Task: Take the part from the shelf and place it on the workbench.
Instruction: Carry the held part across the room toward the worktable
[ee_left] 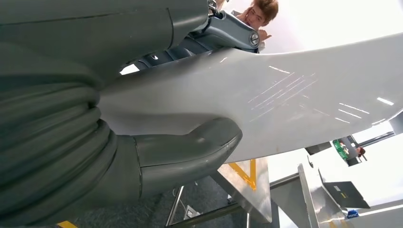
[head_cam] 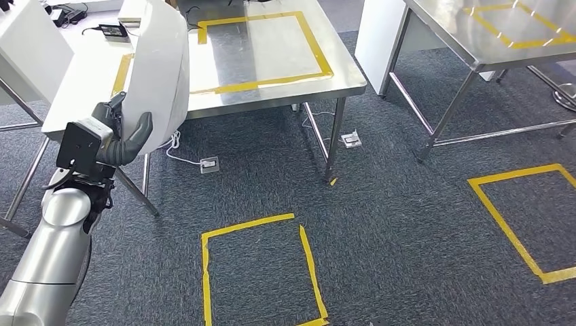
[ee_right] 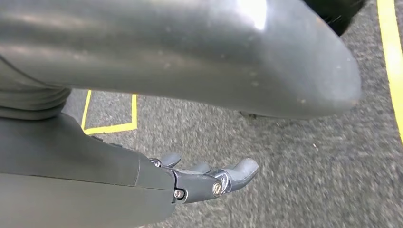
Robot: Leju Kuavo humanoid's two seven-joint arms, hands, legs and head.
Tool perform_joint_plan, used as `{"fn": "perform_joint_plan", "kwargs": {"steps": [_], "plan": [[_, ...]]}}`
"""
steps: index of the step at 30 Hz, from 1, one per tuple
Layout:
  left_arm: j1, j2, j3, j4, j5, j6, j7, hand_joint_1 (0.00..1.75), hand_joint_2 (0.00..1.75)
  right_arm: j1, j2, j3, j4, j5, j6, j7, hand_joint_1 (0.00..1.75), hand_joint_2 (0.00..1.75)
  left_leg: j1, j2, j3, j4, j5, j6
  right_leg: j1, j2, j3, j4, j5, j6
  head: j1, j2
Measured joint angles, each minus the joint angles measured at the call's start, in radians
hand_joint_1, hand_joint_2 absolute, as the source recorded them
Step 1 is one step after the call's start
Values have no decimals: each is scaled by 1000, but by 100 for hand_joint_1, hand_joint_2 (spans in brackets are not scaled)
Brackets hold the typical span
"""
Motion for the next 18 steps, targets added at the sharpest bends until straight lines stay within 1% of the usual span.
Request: {"fn": "perform_joint_plan", "kwargs": {"steps": [1, 2, 3, 4, 5, 6, 7, 8, 9, 10, 11, 12, 13, 14, 15, 16, 17, 18], "plan": [[0, 1, 0, -1, 0, 0, 0, 175, 175, 0, 2, 0, 0, 1, 0, 0, 0, 0, 4, -1, -6, 17, -12, -13, -4, 4, 26, -49, 20, 8, 2, 0], [0, 2, 0, -2, 0, 1, 0, 175, 175, 0, 2, 0, 0, 2, 0, 0, 0, 0, 6, -2, -13, 34, -25, -24, -7, 9, 44, -82, 28, 5, 3, 0], [1, 3, 1, -4, 0, 2, 0, 175, 175, 0, 4, -1, 0, 3, 0, 1, 0, 0, 5, -3, -19, 45, -35, -34, -7, 12, 49, -91, 23, -4, 5, 0], [1, 4, 1, -6, -1, 2, 0, 175, 175, 0, 5, -1, 0, 4, 0, 2, 0, 0, 3, -6, -23, 49, -40, -41, -4, 15, 46, -80, 14, -20, 6, 0], [1, 5, 1, -7, -1, 3, -1, 175, 175, 0, 4, -1, 0, 5, -1, 2, 0, 0, 4, -8, -22, 50, -43, -45, -3, 13, 46, -77, 10, -37, 5, 0], [1, 6, 1, -8, -1, 3, -1, 175, 175, 1, 3, -1, 0, 6, -2, 3, 0, 0, 5, -5, -19, 49, -44, -49, -2, 11, 48, -77, 7, -47, 4, 0], [0, 7, 1, -8, -1, 3, -1, 175, 175, 1, 3, -1, 0, 7, -2, 4, 0, 0, 6, 4, -22, 60, -50, -50, -1, 9, 51, -76, 4, -55, 3, 0], [0, 8, 2, -9, -2, 3, -2, 175, 175, 1, 3, -1, 0, 7, -3, 4, 0, 0, 5, 17, -35, 89, -63, -50, 0, 7, 56, -77, 2, -63, 2, 0], [0, 9, 2, -9, -2, 3, -2, 175, 175, 1, 3, -1, 0, 7, -3, 5, 0, 0, 2, 31, -61, 139, -84, -49, 2, 4, 60, -78, -3, -69, 0, 0], [0, 8, 2, -9, -2, 3, -3, 175, 175, 2, 4, -1, 0, 7, -3, 6, 0, 0, -2, 42, -100, 207, -110, -45, 5, 1, 65, -78, -8, -75, -1, 0], [2, 8, 2, -9, -2, 3, -3, 175, 175, 2, 4, -1, 0, 7, -3, 6, 0, 0, -6, 46, -143, 276, -131, -42, 9, -2, 71, -78, -14, -79, 0, 0], [4, 8, 2, -8, -2, 3, -3, 175, 175, 3, 4, -1, 0, 7, -3, 7, 0, 0, -9, 47, -179, 326, -137, -37, 13, -5, 78, -78, -21, -82, -1, 0], [7, 8, 1, -8, -2, 3, -3, 175, 175, 4, 4, -1, 0, 7, -3, 7, 0, 0, -13, 47, -198, 342, -122, -30, 17, -7, 88, -78, -29, -84, 0, 0], [9, 9, 1, -7, -2, 3, -3, 175, 175, 4, 4, -1, 0, 7, -3, 8, 0, 0, -17, 47, -197, 317, -88, -21, 20, -8, 100, -78, -38, -84, 0, 0], [10, 9, 2, -8, -2, 3, -3, 175, 175, 4, 4, -1, 0, 7, -3, 8, 0, 0, -22, 48, -178, 260, -40, -10, 22, -9, 113, -78, -48, -83, 0, 0], [10, 10, 2, -8, -2, 3, -3, 175, 175, 4, 4, -1, 0, 7, -3, 8, 0, 0, -29, 50, -154, 199, -2, 1, 24, -9, 124, -81, -58, -81, 0, 0], [9, 10, 2, -8, -2, 3, -3, 175, 175, 3, 4, -1, 0, 7, -3, 8, 0, 0, -36, 53, -130, 145, 23, 11, 26, -10, 134, -83, -66, -77, 0, 0], [8, 11, 2, -8, -2, 3, -3, 175, 175, 2, 5, -1, 1, 8, -3, 8, 0, 0, -43, 56, -112, 108, 29, 18, 26, -11, 140, -88, -71, -71, -1, 0]]}}
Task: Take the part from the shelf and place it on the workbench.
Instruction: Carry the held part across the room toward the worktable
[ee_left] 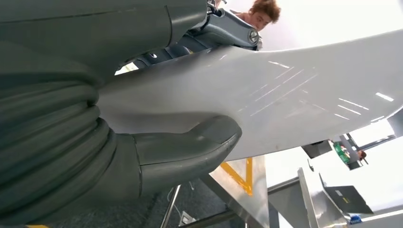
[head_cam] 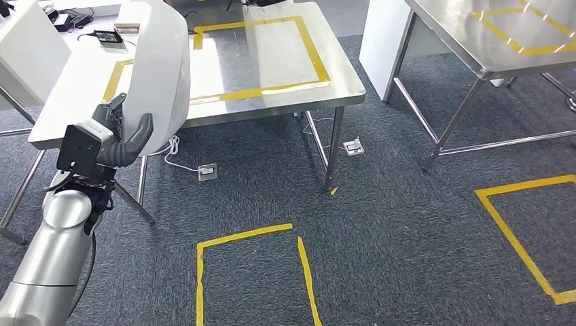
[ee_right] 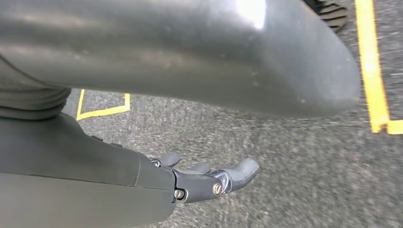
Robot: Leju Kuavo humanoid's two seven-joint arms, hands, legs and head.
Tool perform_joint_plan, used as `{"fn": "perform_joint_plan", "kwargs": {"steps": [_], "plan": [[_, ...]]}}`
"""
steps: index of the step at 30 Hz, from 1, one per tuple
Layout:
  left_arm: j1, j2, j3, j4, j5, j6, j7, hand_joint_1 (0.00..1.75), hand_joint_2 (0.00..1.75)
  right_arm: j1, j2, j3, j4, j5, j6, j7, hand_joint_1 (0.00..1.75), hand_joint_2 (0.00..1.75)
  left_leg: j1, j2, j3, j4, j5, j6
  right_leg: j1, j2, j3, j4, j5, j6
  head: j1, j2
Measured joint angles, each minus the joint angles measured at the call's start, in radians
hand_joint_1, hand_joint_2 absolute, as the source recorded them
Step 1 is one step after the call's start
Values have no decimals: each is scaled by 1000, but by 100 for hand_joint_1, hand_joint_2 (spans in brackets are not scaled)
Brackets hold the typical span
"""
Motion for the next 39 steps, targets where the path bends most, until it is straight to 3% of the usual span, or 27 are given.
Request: {"fn": "perform_joint_plan", "kwargs": {"steps": [3, 5, 6, 8, 10, 11, 12, 14, 15, 16, 19, 21, 22, 24, 25, 26, 27, 29, 31, 33, 35, 37, 39], "plan": [[-1, -1, 0, -1, 0, 0, 0, 175, 175, -1, 0, 0, 0, 0, 0, 3, 0, 0, -5, -3, 26, -41, -18, 10, 1, -5, 11, -4, 9, 20, -2, 0], [-2, -3, 0, -2, -1, 0, 0, 175, 175, -2, 0, 0, 0, 0, -1, 6, 0, 0, 0, -8, 48, -57, -24, 21, 0, -5, -12, 45, 23, 28, -1, 0], [-4, -4, -1, -3, -2, 0, 0, 175, 175, -3, 0, 0, 0, 0, -1, 6, 0, 0, 2, -9, 59, -62, -28, 26, 0, -4, -43, 94, 19, 30, -1, 0], [-6, -8, -1, -1, -3, 0, 0, 175, 175, -3, 0, 0, 0, 0, -1, 6, 0, 0, 1, -13, 74, -65, -40, 34, 1, -2, -127, 205, -21, 35, -1, 0], [-3, -13, -3, 2, -3, 0, 0, 175, 175, 1, -1, 0, 0, -1, -2, 5, 0, 0, 0, -18, 92, -65, -56, 35, 3, 0, -189, 251, -56, 38, 0, 0], [-2, -14, -4, 5, -3, 0, 0, 175, 175, 2, -1, 0, 0, -1, -2, 3, 0, 0, 0, -21, 104, -65, -66, 34, 4, 1, -200, 229, -44, 37, 0, 0], [-3, -16, -5, 7, -3, 0, 0, 175, 175, 3, -1, -1, 0, -1, -1, 1, 0, 0, -1, -22, 118, -64, -76, 32, 5, 1, -196, 180, -7, 35, 0, 0], [-5, -19, -6, 10, -3, 1, -1, 175, 175, 6, -2, -2, 0, -1, 1, -5, 0, 0, -2, -24, 137, -61, -98, 26, 8, 2, -172, 50, 101, 25, -1, 0], [-7, -21, -7, 11, -3, 2, -1, 175, 175, 6, -3, -2, 0, -1, 2, -7, 0, 0, -3, -26, 142, -60, -107, 21, 11, 3, -162, 6, 133, 19, -1, 0], [-8, -22, -7, 13, -4, 2, -2, 175, 175, 7, -3, -2, 0, 0, 4, -9, 0, 0, -4, -28, 147, -58, -114, 15, 14, 3, -157, -18, 152, 12, -1, 0], [-12, -22, -9, 14, -5, 5, -6, 175, 175, 9, -3, -3, 0, 2, 6, -15, 0, 0, -6, -30, 156, -43, -117, -4, 11, 2, -136, -29, 151, -8, -1, 0], [-15, -20, -9, 14, -6, 6, -9, 175, 175, 8, -3, -3, 0, 4, 6, -19, 0, 0, -5, -22, 120, 26, -119, -13, 6, 2, -115, -34, 143, -20, -3, 0], [-15, -18, -9, 15, -6, 7, -10, 175, 175, 8, -4, -3, 0, 5, 6, -20, 0, 0, -2, -17, 82, 84, -132, -18, 6, 2, -105, -35, 135, -23, -5, 0], [-13, -15, -9, 19, -6, 8, -12, 175, 175, 8, -4, -5, 0, 6, 7, -20, 0, 0, 2, -14, 2, 187, -182, -27, 5, 3, -87, -35, 117, -24, -5, 0], [-11, -13, -9, 21, -6, 9, -13, 175, 175, 9, -4, -6, 0, 6, 7, -20, 0, 0, 4, -13, -26, 208, -202, -30, 4, 3, -75, -35, 107, -22, -5, 0], [-10, -12, -10, 23, -8, 10, -15, 175, 175, 10, -4, -7, 0, 6, 7, -20, 0, 0, 6, -11, -38, 199, -201, -31, 3, 3, -62, -35, 97, -20, -5, 0], [-9, -12, -10, 23, -10, 12, -16, 175, 175, 11, -4, -7, 0, 6, 7, -20, 0, 0, 7, -10, -34, 160, -176, -31, 2, 3, -48, -35, 87, -17, -5, 0], [-10, -10, -11, 25, -17, 15, -18, 175, 175, 10, -3, -8, 0, 6, 7, -20, 0, 0, 7, -3, -4, 34, -74, -30, 0, 3, -20, -33, 64, -8, -6, 0], [-10, -10, -12, 27, -25, 18, -18, 175, 175, 8, -3, -10, 0, 5, 6, -20, 0, 0, 4, 2, 18, -46, -8, -17, 1, 3, -5, -34, 46, 5, -8, 0], [-11, -11, -14, 27, -33, 21, -18, 175, 175, 6, -3, -10, 0, 3, 5, -20, 0, 0, 2, 2, 24, -55, -4, 1, 4, 4, -2, -32, 44, 19, -8, 0], [-12, -13, -15, 26, -37, 23, -19, 175, 175, 4, -3, -11, 0, 2, 5, -20, 0, 0, 4, -2, 35, -59, -7, 16, 3, 3, -25, 14, 56, 29, -7, 0], [-15, -16, -15, 25, -39, 24, -19, 175, 175, 3, -3, -11, 0, 2, 5, -20, 0, 0, 4, -4, 50, -62, -20, 30, 2, 2, -92, 116, 41, 32, -6, 0], [-15, -19, -16, 26, -39, 24, -19, 175, 175, 3, -2, -11, 0, 2, 5, -20, 0, 0, 0, -7, 63, -61, -36, 38, 5, 3, -171, 220, -10, 31, -6, 0]]}}
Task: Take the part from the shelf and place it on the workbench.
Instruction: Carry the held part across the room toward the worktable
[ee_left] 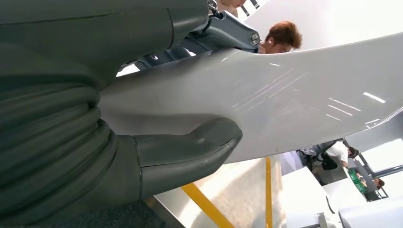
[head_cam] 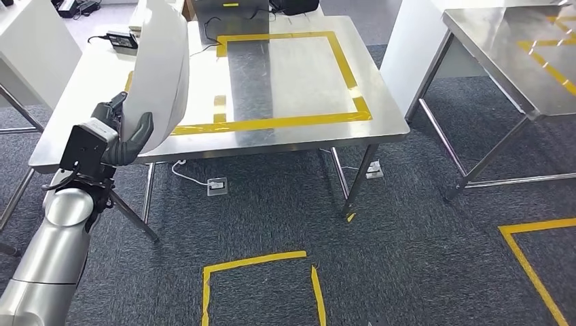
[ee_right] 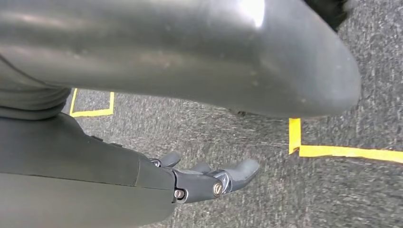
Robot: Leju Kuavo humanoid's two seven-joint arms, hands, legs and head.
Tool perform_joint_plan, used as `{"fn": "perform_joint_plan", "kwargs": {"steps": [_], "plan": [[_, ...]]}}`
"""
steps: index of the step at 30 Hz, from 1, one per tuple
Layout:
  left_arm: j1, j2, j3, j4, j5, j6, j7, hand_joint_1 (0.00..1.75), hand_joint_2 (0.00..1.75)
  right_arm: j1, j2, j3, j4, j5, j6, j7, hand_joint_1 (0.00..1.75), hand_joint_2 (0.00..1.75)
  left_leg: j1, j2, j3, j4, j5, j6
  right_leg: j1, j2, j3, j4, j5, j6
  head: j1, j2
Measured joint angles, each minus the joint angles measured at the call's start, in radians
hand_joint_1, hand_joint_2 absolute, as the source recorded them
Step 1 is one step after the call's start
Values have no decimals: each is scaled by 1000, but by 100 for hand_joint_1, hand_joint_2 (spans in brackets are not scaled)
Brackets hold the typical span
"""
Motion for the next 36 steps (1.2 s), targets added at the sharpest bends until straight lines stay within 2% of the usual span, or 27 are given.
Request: {"fn": "perform_joint_plan", "kwargs": {"steps": [1, 2, 3, 5, 6, 7, 8, 9, 11, 12, 13, 16, 17, 18, 19, 20, 21, 22, 23, 25, 27, 29, 31, 32, 33, 34, 36], "plan": [[2, -1, 0, 0, 0, 0, 0, 175, 175, 1, 0, 0, 0, 0, 0, 0, 0, 0, -3, -2, 8, 0, -8, 2, 2, 0, -29, 26, -17, -1, 0, 0], [3, -2, -1, 1, 0, 0, 0, 175, 175, 1, 0, 0, 0, 0, 0, 0, 0, 0, -6, -4, 19, 1, -17, 3, 3, 0, -45, 24, -16, -3, 0, 0], [3, -2, -1, 2, 0, 0, 0, 175, 175, 2, 0, 0, 0, 0, 0, 0, 0, 0, -9, -6, 31, 1, -27, 3, 5, 0, -45, -7, 8, -7, 0, 0], [3, -3, -1, 3, 0, 0, 0, 175, 175, 2, 0, 0, 0, 0, 0, 0, 0, 0, -13, -7, 55, 2, -48, 1, 13, 0, -10, -134, 102, -21, 0, 0], [2, -3, -1, 3, 0, 0, 0, 175, 175, 2, 0, 0, 0, 0, 0, 0, 0, 0, -15, -7, 65, 2, -57, -2, 18, 0, 8, -191, 134, -29, -1, 0], [0, -4, -1, 4, -1, 0, 0, 175, 175, 1, 0, 0, 0, -1, 0, 0, 0, 0, -16, -8, 70, 2, -64, -6, 22, 0, 22, -231, 154, -35, -1, 0], [-1, -4, -2, 5, -3, 0, 1, 175, 175, 1, 0, 0, 0, -1, 0, 0, 0, 0, -16, -9, 75, 3, -69, -11, 26, 0, 29, -250, 160, -40, -1, 0], [-2, -4, -3, 5, -5, 0, 1, 175, 175, 1, -1, 0, 0, -2, 0, 0, 0, 0, -17, -10, 79, 4, -70, -17, 27, 0, 34, -253, 151, -42, -1, 0], [-7, -4, -5, 5, -10, 0, 1, 175, 175, 2, 1, -2, 0, -2, 0, -1, 0, 0, -18, -9, 83, 17, -75, -28, 21, 0, 54, -262, 152, -51, -2, 0], [-12, -5, -6, 6, -10, 0, 1, 175, 175, 2, 1, -3, 0, -3, -1, -1, 0, 0, -17, -8, 72, 42, -79, -33, 18, 0, 66, -265, 148, -56, -3, 0], [-18, -5, -8, 6, -11, 0, 1, 175, 175, 0, 2, -5, 0, -3, -1, -3, 0, 0, -15, -7, 48, 85, -89, -39, 15, 1, 77, -268, 144, -60, -5, 0], [-23, -1, -12, 11, -16, 2, 3, 175, 175, -1, 2, -7, 0, 1, 1, -6, 0, 0, -4, -5, -69, 253, -148, -54, 9, 2, 102, -269, 121, -61, -8, 0], [-21, 2, -13, 13, -18, 4, 3, 175, 175, 0, 2, -7, 0, 4, 2, -6, 0, 0, -1, -4, -95, 274, -157, -58, 7, 3, 113, -269, 112, -59, -8, 0], [-18, 5, -13, 14, -21, 6, 4, 175, 175, 2, 2, -7, 0, 6, 4, -6, 0, 0, 2, -3, -104, 262, -145, -61, 4, 4, 126, -269, 102, -56, -8, 0], [-16, 8, -13, 14, -23, 8, 4, 175, 175, 3, 2, -7, 0, 8, 5, -5, 0, 0, 4, -2, -98, 217, -110, -63, 2, 4, 140, -269, 91, -52, -8, 0], [-15, 11, -13, 13, -26, 10, 4, 175, 175, 4, 3, -7, 0, 10, 6, -5, 0, 0, 6, 0, -83, 153, -56, -64, 0, 4, 153, -269, 81, -48, -8, 0], [-15, 13, -13, 13, -29, 11, 5, 175, 175, 3, 3, -7, 0, 11, 7, -4, 0, 0, 7, 3, -69, 85, -8, -63, 0, 4, 164, -266, 69, -42, -8, 0], [-14, 15, -14, 13, -32, 12, 6, 175, 175, 2, 3, -7, 0, 11, 7, -4, 0, 0, 7, 5, -56, 36, 23, -59, 0, 4, 172, -265, 59, -35, -8, 0], [-13, 16, -14, 12, -35, 13, 8, 175, 175, 1, 3, -7, 0, 12, 7, -3, 0, 0, 6, 6, -50, 8, 42, -52, 1, 4, 175, -265, 49, -28, -9, 0], [-10, 16, -15, 10, -40, 15, 12, 175, 175, 0, 3, -7, 0, 12, 6, -3, 0, 0, 5, 5, -43, 2, 39, -35, 3, 4, 180, -261, 43, -15, -7, 0], [-10, 17, -16, 6, -42, 17, 13, 175, 175, -1, 3, -7, 0, 14, 5, -3, 0, 0, 7, 2, -33, 0, 36, -22, 2, 3, 164, -219, 47, -7, -6, 0], [-11, 16, -16, 3, -45, 19, 14, 175, 175, -3, 3, -7, 0, 17, 4, -4, 0, 0, 7, 1, -22, -1, 27, -10, 2, 3, 101, -118, 30, -2, -5, 0], [-9, 15, -16, 3, -48, 20, 15, 175, 175, -3, 4, -7, 0, 18, 4, -3, 0, 0, 3, 0, -13, -1, 15, -3, 3, 3, 18, -9, -23, 1, -4, 0], [-7, 15, -17, 3, -51, 20, 16, 175, 175, -3, 4, -7, 0, 18, 4, -3, 0, 0, 1, -1, -7, -1, 8, -1, 4, 3, -12, 16, -40, -1, -4, 0], [-5, 15, -17, 3, -53, 20, 17, 175, 175, -2, 4, -7, 0, 18, 4, -3, 0, 0, -2, -3, 0, 0, 1, 0, 6, 3, -26, 10, -36, -4, -4, 0], [-3, 15, -17, 2, -56, 21, 18, 175, 175, -2, 4, -7, 0, 19, 4, -3, 0, 0, -4, -3, 9, 0, -5, 0, 8, 3, -22, -29, -5, -10, -4, 0], [-2, 15, -17, 1, -60, 21, 19, 175, 175, -2, 3, -7, 0, 20, 3, -3, 0, 0, -8, -4, 26, 1, -19, -2, 18, 3, 16, -159, 94, -28, -4, 0]]}}
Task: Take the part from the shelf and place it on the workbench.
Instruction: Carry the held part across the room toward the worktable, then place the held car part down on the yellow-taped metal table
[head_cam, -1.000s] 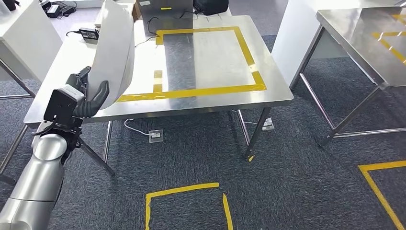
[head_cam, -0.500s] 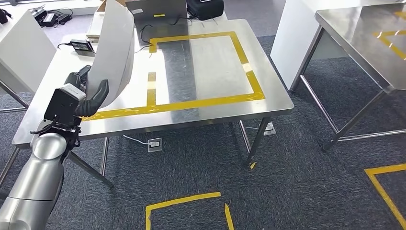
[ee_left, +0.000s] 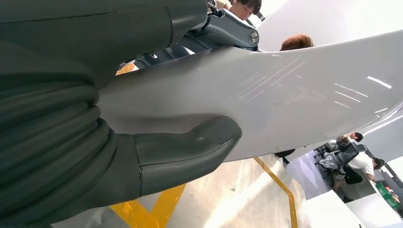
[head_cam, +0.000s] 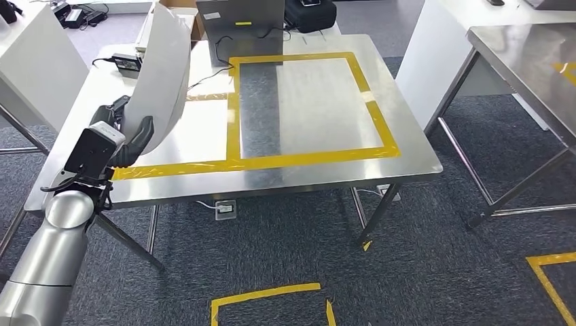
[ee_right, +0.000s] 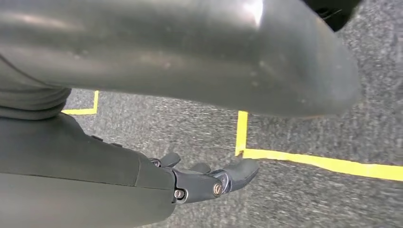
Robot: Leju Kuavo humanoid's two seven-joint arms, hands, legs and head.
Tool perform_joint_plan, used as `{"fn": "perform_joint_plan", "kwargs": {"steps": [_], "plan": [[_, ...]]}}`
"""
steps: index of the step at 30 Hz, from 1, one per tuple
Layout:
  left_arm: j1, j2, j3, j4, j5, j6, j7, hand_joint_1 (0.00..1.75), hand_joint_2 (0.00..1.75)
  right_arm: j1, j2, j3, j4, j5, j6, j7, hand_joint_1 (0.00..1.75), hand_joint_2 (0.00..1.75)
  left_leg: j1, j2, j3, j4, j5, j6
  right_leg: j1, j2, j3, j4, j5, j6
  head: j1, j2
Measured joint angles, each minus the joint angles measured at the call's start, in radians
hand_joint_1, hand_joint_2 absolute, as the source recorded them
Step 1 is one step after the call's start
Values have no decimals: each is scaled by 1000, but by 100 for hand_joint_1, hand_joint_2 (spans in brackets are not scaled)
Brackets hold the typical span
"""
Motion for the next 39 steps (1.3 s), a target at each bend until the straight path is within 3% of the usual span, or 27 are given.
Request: {"fn": "perform_joint_plan", "kwargs": {"steps": [2, 5, 7, 11, 12, 14, 15, 17, 20, 22, 23, 25, 26, 27, 28, 29, 30, 32, 34, 37, 39], "plan": [[0, 0, 0, -2, -2, 1, 1, 175, 175, -1, -1, 0, 0, 1, 0, 0, 0, 0, -2, -1, 7, -2, -10, -7, 10, 0, 27, -87, 47, -13, 1, 0], [4, 0, -1, -4, -6, 2, 3, 175, 175, 0, 0, 0, 0, 2, 0, 0, 0, 0, -3, -3, 12, 5, -12, -27, 9, -1, 44, -107, 54, -24, 2, 0], [3, 1, -1, -7, -8, 3, 3, 175, 175, 0, 0, 0, 0, 2, 0, 0, 0, 0, -2, -1, -1, 44, -32, -39, 4, -1, 60, -112, 54, -34, 0, 0], [9, 2, -2, -5, -11, 3, 4, 175, 175, -1, 0, 0, 0, 2, 1, 0, 0, 0, 7, 1, -122, 249, -116, -58, 0, 0, 74, -113, 41, -41, -2, 0], [12, 2, -2, -4, -11, 3, 4, 175, 175, 0, 0, 0, 0, 2, 1, 0, 0, 0, 10, 2, -137, 259, -109, -61, -1, 0, 78, -112, 37, -39, -2, 0], [14, 2, -3, -4, -11, 3, 4, 175, 175, 2, 0, 0, 0, 2, 1, 0, 0, 0, 13, 3, -110, 172, -39, -63, -5, 1, 90, -109, 26, -32, -2, 0], [13, 2, -3, -4, -11, 3, 4, 175, 175, 1, 0, 0, 0, 2, 1, 0, 0, 0, 14, 3, -82, 104, -1, -63, -6, 1, 96, -107, 20, -27, -2, 0], [12, 2, -3, -3, -12, 3, 3, 175, 175, 0, 0, 0, 0, 2, 1, 0, 0, 0, 12, 4, -43, 11, 27, -54, -7, 1, 102, -103, 10, -16, -2, 0], [12, 3, -4, -2, -12, 3, 4, 175, 175, -1, 0, 0, 0, 1, 0, 3, 0, 0, 9, 3, -33, 0, 24, -31, -5, 1, 102, -102, -1, 3, -1, 0], [10, 3, -4, -3, -12, 3, 4, 175, 175, -2, 0, 0, 0, 0, -1, 4, 0, 0, 12, 3, -26, -3, 24, -18, -5, 0, 92, -73, -19, 14, 0, 0], [9, 3, -4, -3, -12, 3, 3, 175, 175, -2, 0, 0, 0, 0, -2, 4, 0, 0, 14, 3, -21, -5, 22, -13, -6, 0, 69, -29, -40, 19, 1, 0], [9, 2, -4, -3, -12, 3, 3, 175, 175, -2, 0, 0, 0, -1, -2, 4, 0, 0, 12, 3, -16, -5, 14, -5, -8, 0, -6, 106, -91, 25, 2, 0], [11, 2, -5, -2, -12, 3, 3, 175, 175, -1, 0, 0, 0, -1, -2, 4, 0, 0, 11, 3, -13, -4, 10, -3, -8, 0, -45, 165, -105, 26, 2, 0], [12, 2, -5, -2, -12, 3, 3, 175, 175, 0, 0, 0, 0, -1, -2, 4, 0, 0, 10, 2, -9, -4, 6, -3, -8, 0, -69, 193, -101, 25, 2, 0], [14, 2, -5, -1, -12, 3, 3, 175, 175, 1, 0, 0, 0, -1, -2, 4, 0, 0, 10, 2, -4, -3, 1, -4, -8, 0, -74, 182, -77, 23, 2, 0], [14, 2, -5, -1, -12, 3, 3, 175, 175, 1, 0, 0, 0, -1, -2, 4, 0, 0, 9, 1, 3, -2, -4, -5, -8, 0, -57, 130, -36, 19, 2, 0], [14, 2, -5, -1, -12, 3, 3, 175, 175, 1, 0, 0, 0, -1, -2, 4, 0, 0, 9, 1, 11, -2, -10, -7, -6, 0, -27, 54, 9, 14, 2, 0], [11, 1, -5, -1, -12, 3, 3, 175, 175, 0, 0, 0, 0, -1, -2, 4, 0, 0, 6, 0, 20, -2, -21, -16, 0, -1, 28, -69, 56, 3, 2, 0], [9, 1, -5, -1, -12, 3, 4, 175, 175, -1, 0, -1, 0, -1, -2, 4, 0, 0, 5, -1, 23, -4, -28, -27, 5, 0, 44, -99, 51, -5, 2, 0], [8, 2, -5, -2, -12, 3, 4, 175, 175, -1, 0, -1, 0, -1, -2, 3, 0, 0, 5, 0, 23, 8, -41, -44, -2, 0, 59, -111, 49, -18, 0, 0], [7, 2, -5, -3, -12, 4, 2, 175, 175, -1, 0, -1, 0, -1, -2, 3, 0, 0, 8, 2, -22, 96, -80, -53, -8, -1, 72, -117, 44, -28, -2, 0]]}}
